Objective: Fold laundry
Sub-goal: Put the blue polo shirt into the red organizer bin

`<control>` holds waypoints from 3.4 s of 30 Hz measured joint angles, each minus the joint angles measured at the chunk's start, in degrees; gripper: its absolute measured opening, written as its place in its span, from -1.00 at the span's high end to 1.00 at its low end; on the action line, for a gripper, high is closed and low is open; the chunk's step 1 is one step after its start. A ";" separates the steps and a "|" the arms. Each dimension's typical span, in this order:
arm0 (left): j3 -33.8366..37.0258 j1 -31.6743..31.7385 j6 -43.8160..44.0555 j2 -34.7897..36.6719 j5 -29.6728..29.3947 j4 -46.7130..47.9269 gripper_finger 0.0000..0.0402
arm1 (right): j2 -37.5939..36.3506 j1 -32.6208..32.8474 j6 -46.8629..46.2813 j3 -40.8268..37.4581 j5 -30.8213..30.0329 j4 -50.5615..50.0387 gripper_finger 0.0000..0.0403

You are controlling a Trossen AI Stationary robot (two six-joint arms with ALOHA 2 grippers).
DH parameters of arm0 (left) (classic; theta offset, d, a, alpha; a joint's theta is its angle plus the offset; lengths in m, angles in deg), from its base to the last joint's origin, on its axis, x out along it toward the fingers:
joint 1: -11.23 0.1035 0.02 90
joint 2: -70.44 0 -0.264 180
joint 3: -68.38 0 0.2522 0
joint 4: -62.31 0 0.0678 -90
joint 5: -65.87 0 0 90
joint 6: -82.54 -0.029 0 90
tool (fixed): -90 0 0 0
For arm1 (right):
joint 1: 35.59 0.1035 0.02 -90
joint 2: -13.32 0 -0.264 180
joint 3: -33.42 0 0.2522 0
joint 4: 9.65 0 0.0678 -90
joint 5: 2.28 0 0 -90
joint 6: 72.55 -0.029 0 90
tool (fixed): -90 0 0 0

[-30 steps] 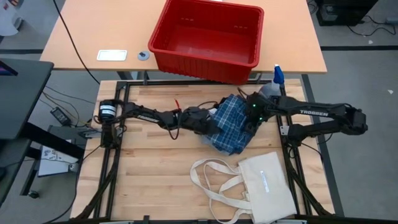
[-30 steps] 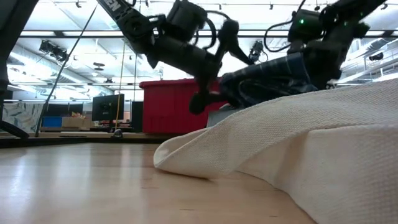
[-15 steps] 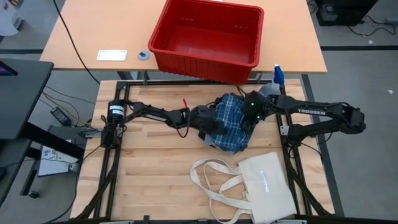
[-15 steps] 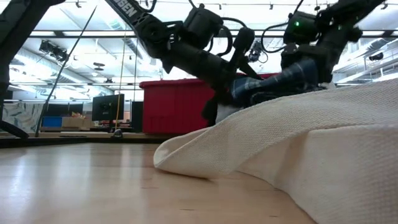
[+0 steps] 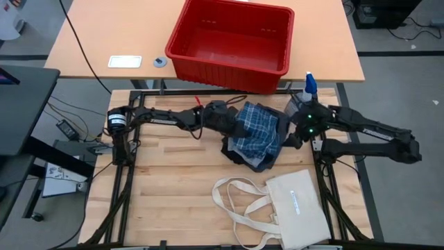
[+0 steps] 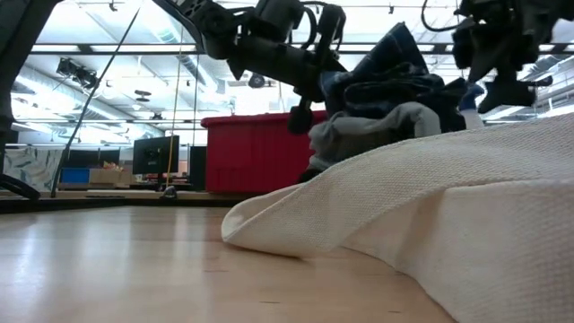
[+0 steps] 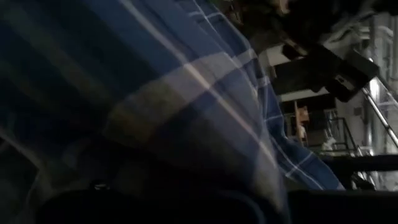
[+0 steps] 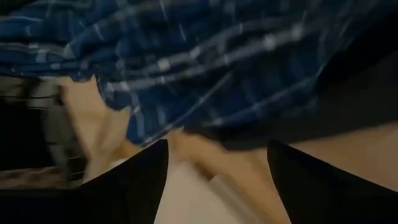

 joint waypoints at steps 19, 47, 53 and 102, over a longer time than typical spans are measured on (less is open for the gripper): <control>0.07 -1.67 -19.31 0.15 -1.85 13.47 -0.03 | -9.04 10.89 -45.02 -34.96 1.21 60.32 -0.62; -3.10 -17.15 -56.95 7.73 -26.82 19.55 -0.39 | -8.95 6.44 -50.36 -35.40 -8.24 59.12 -0.77; -7.86 -20.20 -63.22 -0.40 -38.70 20.61 -0.51 | -8.27 5.05 -50.51 -35.40 -6.76 60.25 -0.77; -20.79 -14.36 -72.50 -10.86 -51.25 33.97 0.83 | -7.71 11.94 -41.37 -16.62 -11.24 40.48 -0.73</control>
